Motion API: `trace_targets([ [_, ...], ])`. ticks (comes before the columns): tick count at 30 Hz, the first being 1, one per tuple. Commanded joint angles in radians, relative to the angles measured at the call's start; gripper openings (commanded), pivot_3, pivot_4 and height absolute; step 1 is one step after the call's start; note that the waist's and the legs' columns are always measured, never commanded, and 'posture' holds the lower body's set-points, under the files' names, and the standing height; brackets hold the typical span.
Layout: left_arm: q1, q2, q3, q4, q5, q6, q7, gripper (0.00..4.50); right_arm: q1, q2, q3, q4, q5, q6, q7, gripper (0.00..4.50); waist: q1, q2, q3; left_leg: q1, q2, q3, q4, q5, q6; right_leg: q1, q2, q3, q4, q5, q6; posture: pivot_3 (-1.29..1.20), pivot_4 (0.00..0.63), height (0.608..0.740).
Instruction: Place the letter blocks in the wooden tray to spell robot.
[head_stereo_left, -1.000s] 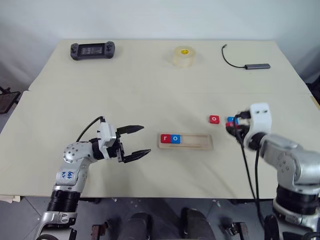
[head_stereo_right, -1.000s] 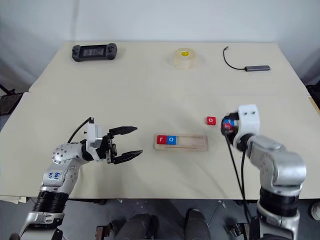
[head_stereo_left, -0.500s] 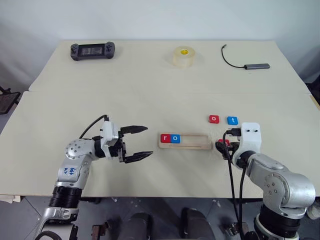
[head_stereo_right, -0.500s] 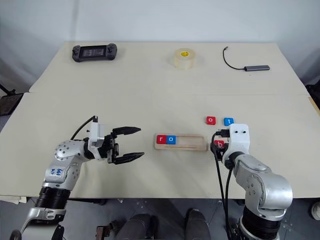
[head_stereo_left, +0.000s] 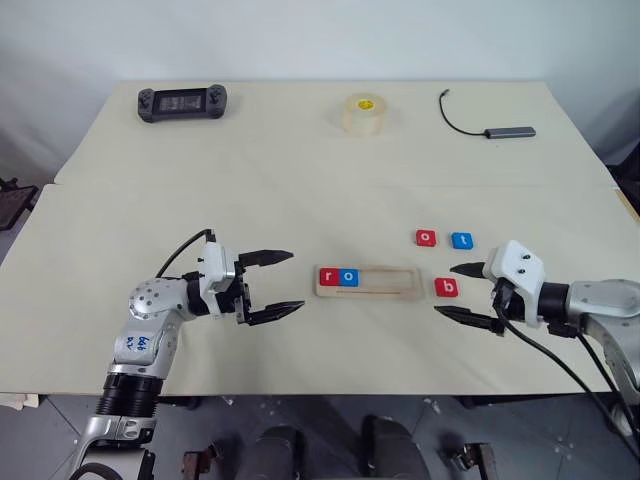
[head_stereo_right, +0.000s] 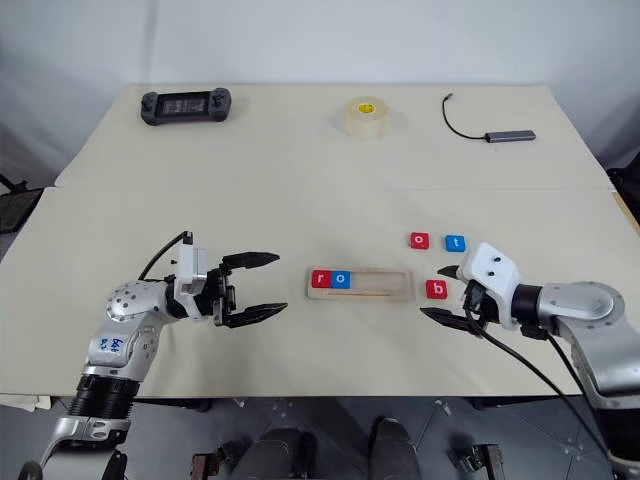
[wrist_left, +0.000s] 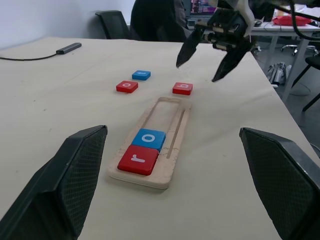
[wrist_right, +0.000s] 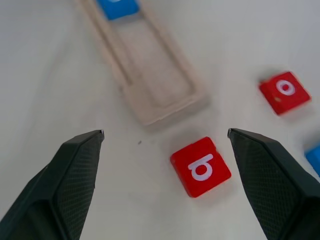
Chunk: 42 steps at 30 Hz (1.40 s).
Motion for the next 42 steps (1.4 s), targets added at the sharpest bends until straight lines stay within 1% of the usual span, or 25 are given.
trace_targets([
  [1, 0.006, 0.004, 0.004, -0.039, -0.007, -0.009, 0.003, 4.5, -0.098, -0.014, 0.072, 0.201, -0.078, -0.164, 0.1, 4.16, 0.0, 0.0, 0.0, 0.0, 0.0, 0.0, 0.0, 0.0, 0.0, 0.0, 0.0, 0.0, 0.0, 0.0, 0.0, 0.0, 0.15, 0.74],
  [4, 0.009, 0.004, 0.001, -0.049, -0.007, -0.008, 0.007, 4.5, -0.19, 0.018, 0.115, 0.363, -0.118, -0.244, 0.123, 4.16, 0.002, 0.0, 0.0, -0.001, 0.0, -0.002, 0.0, 0.0, 0.0, 0.0, 0.0, -0.002, -0.001, 0.0, 0.0, 0.0, 0.15, 0.74],
  [8, 0.022, 0.008, 0.003, -0.07, -0.009, -0.003, 0.017, 4.5, -0.264, 0.038, 0.158, 0.506, -0.153, -0.296, 0.164, 4.16, 0.002, 0.0, 0.0, -0.001, 0.0, -0.003, 0.0, 0.0, -0.001, 0.001, -0.001, -0.003, -0.002, 0.0, 0.0, 0.0, 0.15, 0.74],
  [11, 0.033, 0.009, 0.006, -0.083, -0.009, 0.0, 0.025, 4.5, -0.291, 0.042, 0.17, 0.564, -0.158, -0.309, 0.191, 3.55, 0.002, 0.0, 0.0, -0.001, 0.0, -0.004, 0.001, 0.0, -0.001, 0.002, -0.001, -0.004, -0.002, 0.0, 0.0, 0.0, 0.15, 0.74],
  [14, 0.034, 0.01, 0.007, -0.084, -0.009, 0.0, 0.031, 4.5, -0.307, 0.046, 0.167, 0.59, -0.156, -0.324, 0.205, 2.63, 0.004, 0.0, 0.0, 0.0, 0.0, -0.004, 0.002, 0.0, -0.001, 0.003, -0.001, -0.004, -0.002, 0.0, 0.0, 0.0, 0.15, 0.74],
  [17, 0.032, 0.008, 0.007, -0.08, -0.008, -0.004, 0.037, 4.5, -0.337, 0.05, 0.166, 0.616, -0.159, -0.352, 0.216, 1.6, 0.003, 0.0, 0.0, 0.0, 0.0, -0.004, 0.002, 0.0, -0.001, 0.003, -0.001, -0.004, -0.002, 0.0, 0.0, 0.0, 0.15, 0.74],
  [18, 0.032, 0.007, 0.006, -0.08, -0.008, -0.005, 0.039, 4.5, -0.349, 0.051, 0.163, 0.624, -0.158, -0.365, 0.217, 1.47, 0.002, 0.0, 0.0, 0.0, 0.0, -0.004, 0.002, 0.0, -0.001, 0.003, -0.001, -0.004, -0.002, 0.0, 0.0, 0.0, 0.15, 0.74],
  [21, 0.036, 0.005, 0.005, -0.083, -0.007, -0.007, 0.045, 4.5, -0.395, 0.055, 0.159, 0.618, -0.153, -0.364, 0.235, 1.47, 0.002, 0.0, 0.0, 0.0, 0.0, -0.004, 0.002, 0.0, -0.001, 0.002, -0.001, -0.004, -0.002, 0.0, 0.0, 0.0, 0.15, 0.74],
  [23, 0.046, 0.004, 0.004, -0.088, -0.007, -0.009, 0.049, 4.5, -0.435, 0.055, 0.182, 0.543, -0.145, -0.328, 0.295, 1.47, 0.001, 0.001, 0.0, -0.001, 0.0, -0.004, 0.002, 0.0, -0.001, 0.002, -0.001, -0.004, -0.002, 0.0, 0.0, 0.0, 0.15, 0.74],
  [25, 0.053, 0.003, 0.003, -0.093, -0.007, -0.009, 0.054, 4.5, -0.463, 0.067, 0.214, 0.466, -0.144, -0.255, 0.326, 1.47, -0.002, 0.001, 0.0, -0.001, 0.001, -0.003, 0.001, 0.0, -0.002, 0.001, -0.001, -0.004, -0.002, 0.0, 0.0, 0.0, 0.15, 0.74],
  [26, 0.054, 0.003, 0.003, -0.093, -0.007, -0.008, 0.055, 4.5, -0.47, 0.073, 0.223, 0.445, -0.147, -0.226, 0.328, 1.47, -0.002, 0.001, 0.0, -0.001, 0.001, -0.003, 0.001, 0.0, -0.002, 0.001, 0.0, -0.004, -0.002, 0.0, 0.0, 0.0, 0.15, 0.74],
  [29, 0.06, -0.003, -0.001, -0.1, -0.005, -0.007, 0.064, 4.5, -0.512, 0.137, 0.282, 0.35, -0.161, -0.067, 0.309, 1.47, -0.001, 0.001, 0.0, -0.001, 0.002, -0.003, 0.001, 0.0, -0.003, 0.001, 0.0, -0.005, -0.002, 0.0, 0.0, 0.0, 0.15, 0.74],
  [32, 0.064, -0.006, -0.003, -0.107, -0.005, -0.005, 0.071, 4.5, -0.536, 0.19, 0.317, 0.321, -0.186, 0.001, 0.274, 1.47, 0.004, 0.001, 0.0, -0.002, 0.002, -0.004, 0.001, 0.0, -0.003, 0.0, 0.0, -0.005, -0.002, 0.0, 0.0, 0.0, 0.15, 0.74],
  [35, 0.068, -0.007, -0.001, -0.113, -0.004, -0.003, 0.081, 4.5, -0.562, 0.258, 0.35, 0.329, -0.212, 0.017, 0.233, 1.47, 0.005, 0.001, 0.0, -0.002, 0.0, -0.005, 0.001, 0.0, -0.003, 0.0, -0.001, -0.005, -0.002, 0.0, 0.0, 0.0, 0.15, 0.74],
  [42, 0.088, -0.005, 0.001, -0.138, -0.006, -0.002, 0.102, 4.5, -0.569, 0.288, 0.367, 0.343, -0.222, 0.02, 0.243, 1.47, 0.001, 0.001, 0.0, -0.003, 0.0, -0.006, 0.001, 0.0, -0.002, 0.0, -0.001, -0.006, -0.002, 0.0, 0.0, 0.0, 0.15, 0.74],
])
